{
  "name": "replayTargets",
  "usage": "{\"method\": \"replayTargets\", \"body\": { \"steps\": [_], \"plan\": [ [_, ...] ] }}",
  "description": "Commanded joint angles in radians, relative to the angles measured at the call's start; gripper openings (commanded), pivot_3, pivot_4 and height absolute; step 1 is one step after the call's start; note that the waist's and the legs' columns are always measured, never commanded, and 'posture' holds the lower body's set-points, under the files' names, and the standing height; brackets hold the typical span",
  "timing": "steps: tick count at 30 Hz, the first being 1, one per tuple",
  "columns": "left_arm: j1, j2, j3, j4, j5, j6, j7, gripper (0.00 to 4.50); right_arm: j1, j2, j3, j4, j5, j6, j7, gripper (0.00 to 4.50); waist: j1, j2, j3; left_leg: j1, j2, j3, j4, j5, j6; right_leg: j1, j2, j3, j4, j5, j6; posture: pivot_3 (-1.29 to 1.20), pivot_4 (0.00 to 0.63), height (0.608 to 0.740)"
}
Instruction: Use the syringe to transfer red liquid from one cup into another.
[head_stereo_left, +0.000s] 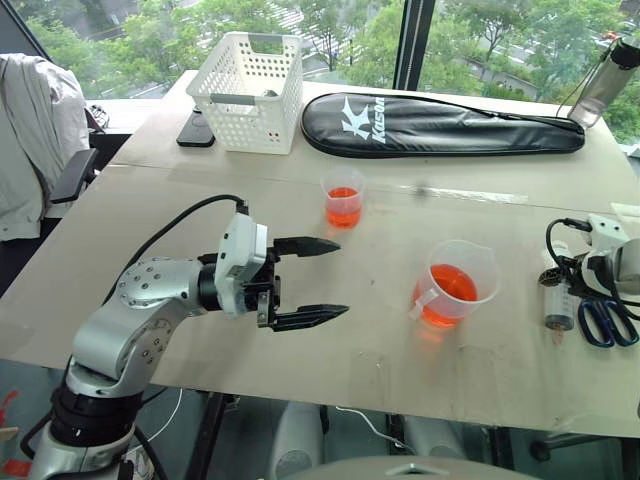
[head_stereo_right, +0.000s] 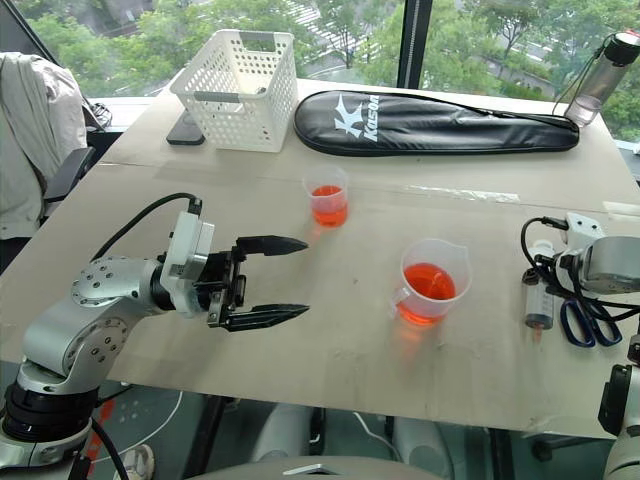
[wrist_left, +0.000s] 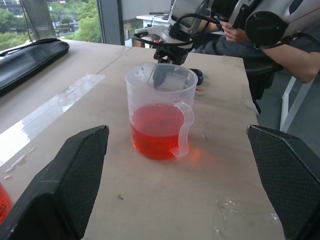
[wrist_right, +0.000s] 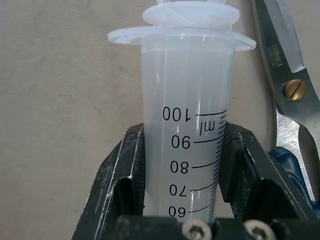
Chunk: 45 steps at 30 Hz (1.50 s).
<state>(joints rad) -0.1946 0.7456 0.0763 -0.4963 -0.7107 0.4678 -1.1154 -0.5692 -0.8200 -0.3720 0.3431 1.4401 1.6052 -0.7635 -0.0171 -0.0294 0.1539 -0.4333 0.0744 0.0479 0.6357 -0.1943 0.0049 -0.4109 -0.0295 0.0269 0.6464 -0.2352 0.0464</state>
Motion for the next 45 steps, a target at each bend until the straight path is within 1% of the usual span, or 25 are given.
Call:
{"method": "replayTargets", "body": {
  "steps": [1, 2, 3, 4, 6, 9, 11, 13, 15, 16, 18, 19, 20, 21, 23, 24, 26, 29, 32, 35, 37, 40, 45],
  "plan": [
    [-0.011, -0.005, 0.011, -0.03, -0.011, -0.019, 0.008, 4.5, 0.034, -0.028, 0.004, -0.134, 0.034, 0.009, 0.084, 1.53, 0.0, 0.0, 0.0, 0.0, 0.0, 0.0, 0.0, 0.0, 0.0, 0.0, 0.0, 0.0, 0.0, 0.0, 0.0, 0.0, 0.15, 0.724],
    [-0.012, -0.005, 0.01, -0.029, -0.01, -0.019, 0.009, 4.5, 0.04, -0.032, 0.002, -0.162, 0.031, 0.009, 0.104, 1.53, 0.0, 0.0, 0.0, 0.0, 0.0, 0.0, 0.0, 0.0, 0.0, 0.0, 0.0, 0.0, 0.0, 0.0, 0.0, 0.0, 0.15, 0.724],
    [-0.015, -0.009, 0.012, -0.029, -0.014, -0.016, 0.016, 4.5, 0.036, -0.023, -0.037, -0.209, 0.064, -0.023, 0.139, 1.53, 0.0, 0.001, 0.0, 0.0, 0.0, 0.0, 0.0, 0.0, 0.0, 0.0, 0.0, 0.0, 0.0, 0.0, 0.0, 0.0, 0.15, 0.724],
    [-0.02, -0.014, 0.015, -0.029, -0.021, -0.009, 0.027, 4.5, 0.025, -0.019, -0.088, -0.264, 0.116, -0.069, 0.196, 1.53, 0.0, 0.002, 0.001, 0.0, 0.0, 0.0, 0.0, 0.0, 0.0, 0.0, 0.0, 0.0, 0.0, 0.0, 0.0, 0.0, 0.15, 0.724],
    [-0.035, -0.026, 0.022, -0.023, -0.035, 0.005, 0.052, 4.5, -0.003, -0.026, -0.179, -0.417, 0.181, -0.163, 0.356, 1.52, 0.001, 0.006, 0.003, -0.001, 0.0, 0.002, 0.0, 0.0, 0.0, -0.001, 0.0, 0.002, 0.0, 0.0, 0.001, 0.0, 0.15, 0.724],
    [-0.059, -0.04, 0.024, -0.014, -0.052, 0.026, 0.081, 4.5, -0.006, -0.084, -0.21, -0.564, 0.21, -0.217, 0.526, 1.52, 0.004, 0.007, 0.004, -0.001, 0.0, 0.001, 0.0, 0.0, 0.0, -0.001, 0.0, 0.001, 0.0, -0.001, 0.004, 0.0, 0.15, 0.724],
    [-0.08, -0.048, 0.024, -0.003, -0.06, 0.035, 0.099, 4.5, 0.003, -0.085, -0.241, -0.661, 0.235, -0.288, 0.627, 1.52, 0.011, 0.004, 0.002, -0.001, 0.0, -0.001, -0.001, 0.0, 0.0, -0.001, 0.0, -0.001, 0.0, -0.001, 0.003, 0.0, 0.15, 0.724],
    [-0.101, -0.055, 0.023, 0.012, -0.067, 0.043, 0.111, 4.5, 0.023, -0.08, -0.256, -0.726, 0.305, -0.359, 0.67, 1.52, 0.01, 0.003, 0.002, -0.001, 0.0, -0.001, -0.002, 0.0, 0.0, 0.0, 0.0, -0.002, -0.002, -0.001, 0.002, 0.0, 0.15, 0.724],
    [-0.123, -0.062, 0.023, 0.028, -0.071, 0.052, 0.118, 4.5, 0.048, -0.062, -0.246, -0.806, 0.368, -0.437, 0.698, 1.52, 0.007, 0.003, 0.002, -0.001, 0.0, 0.0, -0.002, 0.0, 0.0, 0.0, -0.001, -0.001, -0.002, 0.0, 0.001, 0.0, 0.15, 0.724],
    [-0.133, -0.065, 0.022, 0.035, -0.073, 0.056, 0.121, 4.5, 0.064, -0.049, -0.235, -0.85, 0.382, -0.475, 0.714, 1.52, 0.007, 0.003, 0.002, -0.001, 0.0, 0.001, -0.001, 0.0, 0.0, 0.0, -0.002, 0.0, -0.002, 0.0, 0.001, 0.0, 0.15, 0.724],
    [-0.15, -0.071, 0.023, 0.047, -0.074, 0.058, 0.128, 4.5, 0.114, 0.017, -0.221, -0.936, 0.373, -0.559, 0.739, 1.52, 0.005, 0.003, 0.002, -0.001, 0.0, 0.001, -0.001, 0.0, 0.0, 0.0, -0.002, 0.0, -0.002, 0.0, 0.001, 0.0, 0.15, 0.724],
    [-0.163, -0.076, 0.022, 0.056, -0.074, 0.058, 0.13, 4.5, 0.18, 0.088, -0.207, -1.009, 0.264, -0.611, 0.809, 1.52, 0.005, 0.002, 0.002, -0.001, 0.0, 0.001, -0.001, 0.0, 0.0, 0.0, -0.002, 0.0, -0.002, 0.0, 0.001, 0.0, 0.15, 0.724],
    [-0.172, -0.078, 0.022, 0.063, -0.075, 0.059, 0.13, 4.5, 0.235, 0.136, -0.19, -1.062, 0.174, -0.664, 0.866, 1.52, 0.006, 0.001, 0.001, -0.001, 0.0, 0.001, -0.001, 0.0, 0.0, 0.0, -0.002, 0.0, -0.001, 0.0, 0.001, 0.0, 0.15, 0.724],
    [-0.18, -0.08, 0.021, 0.069, -0.075, 0.059, 0.129, 4.5, 0.297, 0.172, -0.162, -1.107, 0.049, -0.718, 0.923, 1.52, 0.007, 0.001, 0.001, -0.001, 0.0, -0.001, 0.0, 0.0, 0.0, 0.0, -0.001, -0.001, -0.001, 0.0, 0.001, 0.0, 0.15, 0.724],
    [-0.189, -0.081, 0.019, 0.075, -0.073, 0.058, 0.126, 4.5, 0.383, 0.231, -0.116, -1.142, -0.131, -0.829, 1.005, 1.52, 0.013, 0.002, 0.002, -0.001, 0.0, -0.002, 0.0, 0.0, 0.0, 0.0, -0.001, -0.003, -0.001, -0.001, 0.002, 0.0, 0.15, 0.724],
    [-0.193, -0.082, 0.018, 0.077, -0.074, 0.059, 0.125, 4.5, 0.418, 0.269, -0.094, -1.142, -0.215, -0.889, 1.021, 1.52, 0.011, 0.004, 0.003, -0.001, 0.0, 0.0, 0.0, 0.0, 0.0, 0.0, -0.002, -0.002, -0.001, -0.001, 0.003, 0.0, 0.15, 0.724],
    [-0.201, -0.083, 0.016, 0.079, -0.074, 0.059, 0.123, 4.5, 0.482, 0.328, -0.057, -1.134, -0.334, -0.985, 1.067, 1.52, 0.009, 0.003, 0.002, -0.001, -0.001, 0.001, 0.0, 0.0, 0.0, 0.0, -0.003, -0.001, -0.001, -0.001, 0.003, 0.0, 0.15, 0.724],
    [-0.217, -0.089, 0.015, 0.089, -0.072, 0.059, 0.124, 4.5, 0.575, 0.368, 0.014, -1.124, -0.508, -1.119, 1.169, 1.52, 0.007, 0.003, 0.002, -0.001, -0.001, 0.002, 0.001, 0.0, 0.0, 0.0, -0.003, -0.001, -0.001, -0.001, 0.002, 0.0, 0.15, 0.724],
    [-0.246, -0.095, 0.011, 0.104, -0.077, 0.07, 0.129, 4.5, 0.644, 0.416, 0.09, -1.107, -0.631, -1.233, 1.234, 1.52, 0.007, 0.003, 0.002, 0.0, -0.001, 0.001, 0.001, 0.0, 0.0, 0.0, -0.002, -0.001, 0.0, -0.001, 0.002, 0.0, 0.15, 0.724],
    [-0.292, -0.109, 0.0, 0.12, -0.082, 0.1, 0.153, 4.5, 0.66, 0.453, 0.148, -1.075, -0.721, -1.305, 1.249, 1.52, 0.006, 0.003, 0.002, 0.001, 0.0, 0.0, 0.001, 0.0, 0.0, 0.0, -0.002, -0.001, 0.001, -0.002, 0.002, 0.0, 0.15, 0.724],
    [-0.355, -0.111, -0.038, 0.138, -0.054, 0.145, 0.183, 4.5, 0.67, 0.444, 0.198, -1.042, -0.816, -1.361, 1.283, 1.52, 0.006, 0.003, 0.002, 0.001, -0.001, 0.001, 0.001, 0.0, 0.0, 0.0, -0.002, -0.001, 0.001, -0.002, 0.002, 0.0, 0.15, 0.724],
    [-0.459, -0.126, -0.083, 0.172, -0.036, 0.218, 0.232, 4.5, 0.679, 0.444, 0.244, -0.994, -0.911, -1.43, 1.306, 1.52, 0.013, 0.003, 0.002, 0.001, -0.001, 0.0, 0.002, 0.0, 0.0, 0.001, -0.002, -0.002, 0.001, -0.002, 0.003, 0.0, 0.15, 0.724],
    [-0.634, -0.195, -0.115, 0.251, -0.045, 0.306, 0.275, 4.5, 0.686, 0.446, 0.297, -0.954, -0.989, -1.454, 1.302, 1.52, 0.014, 0.003, 0.002, 0.0, -0.001, 0.0, 0.002, 0.0, 0.0, 0.0, -0.002, -0.001, 0.001, -0.001, 0.003, 0.0, 0.15, 0.724]
  ]
}}
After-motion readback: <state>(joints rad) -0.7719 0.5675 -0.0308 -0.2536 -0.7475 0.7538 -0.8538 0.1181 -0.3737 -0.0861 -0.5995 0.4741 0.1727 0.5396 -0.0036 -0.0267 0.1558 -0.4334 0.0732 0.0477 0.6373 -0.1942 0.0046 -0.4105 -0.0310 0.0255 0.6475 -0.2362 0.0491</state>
